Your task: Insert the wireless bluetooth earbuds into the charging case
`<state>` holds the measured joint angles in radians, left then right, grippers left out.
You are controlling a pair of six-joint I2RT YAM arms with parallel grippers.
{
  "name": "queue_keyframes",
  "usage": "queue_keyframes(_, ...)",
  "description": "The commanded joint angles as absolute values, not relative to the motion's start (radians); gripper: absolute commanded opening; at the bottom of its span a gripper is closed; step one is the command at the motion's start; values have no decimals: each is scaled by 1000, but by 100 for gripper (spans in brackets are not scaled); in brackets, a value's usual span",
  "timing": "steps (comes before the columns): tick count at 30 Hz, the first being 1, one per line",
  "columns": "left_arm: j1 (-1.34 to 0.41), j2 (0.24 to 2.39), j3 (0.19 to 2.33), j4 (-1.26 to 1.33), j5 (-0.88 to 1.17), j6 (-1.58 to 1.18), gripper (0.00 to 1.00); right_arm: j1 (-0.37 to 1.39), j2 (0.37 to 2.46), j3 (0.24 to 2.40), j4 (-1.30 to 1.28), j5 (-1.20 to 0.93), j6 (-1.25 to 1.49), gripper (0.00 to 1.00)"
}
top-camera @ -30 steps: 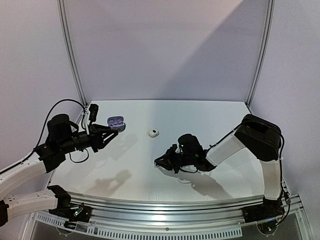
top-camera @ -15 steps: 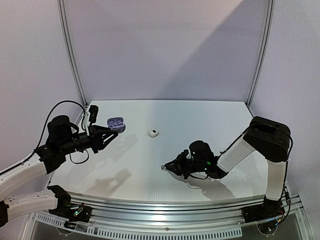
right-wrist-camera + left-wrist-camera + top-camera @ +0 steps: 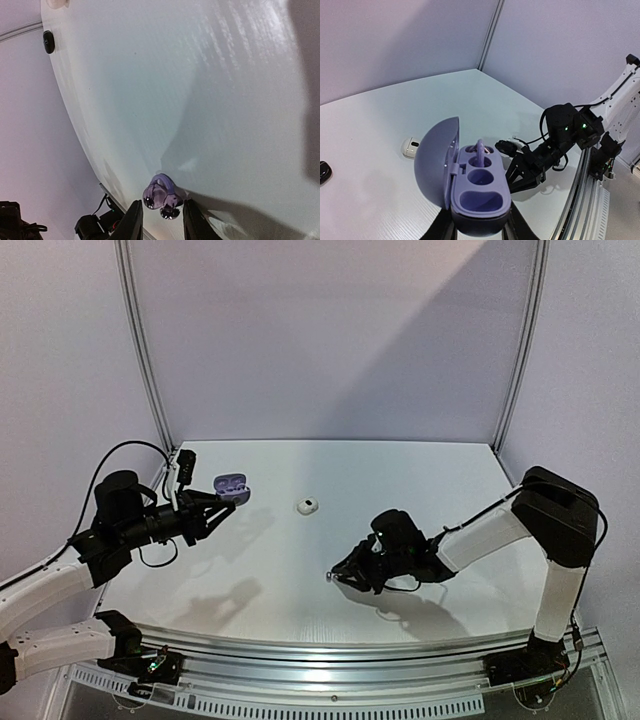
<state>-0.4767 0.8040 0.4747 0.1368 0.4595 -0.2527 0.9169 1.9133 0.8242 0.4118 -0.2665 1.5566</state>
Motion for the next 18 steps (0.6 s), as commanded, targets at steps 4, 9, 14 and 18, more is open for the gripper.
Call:
queue_keyframes(4,-466,792,453,162,464,-256,0,919,1839,985,-63,-207,1355,28)
queue_keyframes(9,-465,786,446,164,465,-258,0,919,1831,1191,-410,-113,1154,29)
queue_keyframes(14,-464,782,441,167,466,-262,0,917,1893,1358,-548,-113,990,26)
queue_keyframes(18,-463,778,446,158,464,-256,0,905,1972,1454,-641,-150,870,25)
